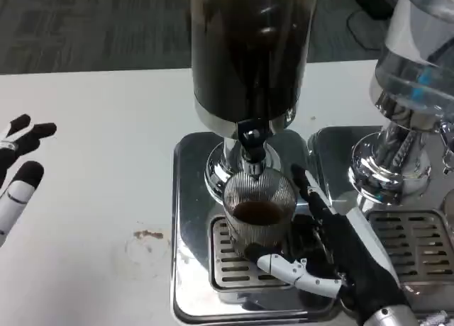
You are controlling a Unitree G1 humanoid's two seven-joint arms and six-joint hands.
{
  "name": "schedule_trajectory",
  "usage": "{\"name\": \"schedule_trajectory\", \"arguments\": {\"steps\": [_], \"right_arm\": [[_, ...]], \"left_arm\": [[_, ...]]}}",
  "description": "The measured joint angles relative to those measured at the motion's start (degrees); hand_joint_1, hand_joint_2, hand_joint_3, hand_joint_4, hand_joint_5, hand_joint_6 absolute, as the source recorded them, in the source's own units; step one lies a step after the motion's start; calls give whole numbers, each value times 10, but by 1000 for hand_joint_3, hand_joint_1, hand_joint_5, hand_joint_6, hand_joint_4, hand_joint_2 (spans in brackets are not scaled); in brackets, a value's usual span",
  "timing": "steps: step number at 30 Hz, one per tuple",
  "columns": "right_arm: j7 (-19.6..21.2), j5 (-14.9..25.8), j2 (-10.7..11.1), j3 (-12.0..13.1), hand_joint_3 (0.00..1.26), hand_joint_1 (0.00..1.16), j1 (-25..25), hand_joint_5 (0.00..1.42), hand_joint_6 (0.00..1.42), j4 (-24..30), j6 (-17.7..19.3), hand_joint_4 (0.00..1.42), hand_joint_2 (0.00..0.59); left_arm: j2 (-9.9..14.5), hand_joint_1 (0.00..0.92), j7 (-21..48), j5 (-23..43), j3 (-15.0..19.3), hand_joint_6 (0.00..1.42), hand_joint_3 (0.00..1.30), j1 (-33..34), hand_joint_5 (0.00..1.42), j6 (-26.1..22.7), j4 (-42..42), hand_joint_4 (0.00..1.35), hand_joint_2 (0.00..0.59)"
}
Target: Grasp the cup under the faucet to collect the drink, then remove the cup.
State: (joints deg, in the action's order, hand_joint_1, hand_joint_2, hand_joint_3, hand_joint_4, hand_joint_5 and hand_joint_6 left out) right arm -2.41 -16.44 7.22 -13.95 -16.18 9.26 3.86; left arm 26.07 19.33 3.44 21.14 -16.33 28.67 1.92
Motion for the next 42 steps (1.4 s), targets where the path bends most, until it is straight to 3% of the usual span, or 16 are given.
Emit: {"name": "schedule_trajectory", "arguments": {"steps": [16, 22, 42], "right_arm": [[18, 23, -29, -1, 0, 776, 25, 11, 206, -75, 63, 0, 124], [22, 23, -31, -2, 0, 782, 37, 15, 204, -92, 70, 0, 124], [5, 31, -31, -15, 0, 785, 69, 86, 244, -126, 82, 42, 116]], "left_arm": [[12, 0, 5, 9, 8, 0, 271, -16, 142, -14, -16, 0, 207], [23, 0, 6, 12, 14, 0, 278, -19, 153, -20, -21, 0, 207], [17, 0, 4, 12, 25, 0, 295, -43, 206, -34, -51, 38, 211]]}}
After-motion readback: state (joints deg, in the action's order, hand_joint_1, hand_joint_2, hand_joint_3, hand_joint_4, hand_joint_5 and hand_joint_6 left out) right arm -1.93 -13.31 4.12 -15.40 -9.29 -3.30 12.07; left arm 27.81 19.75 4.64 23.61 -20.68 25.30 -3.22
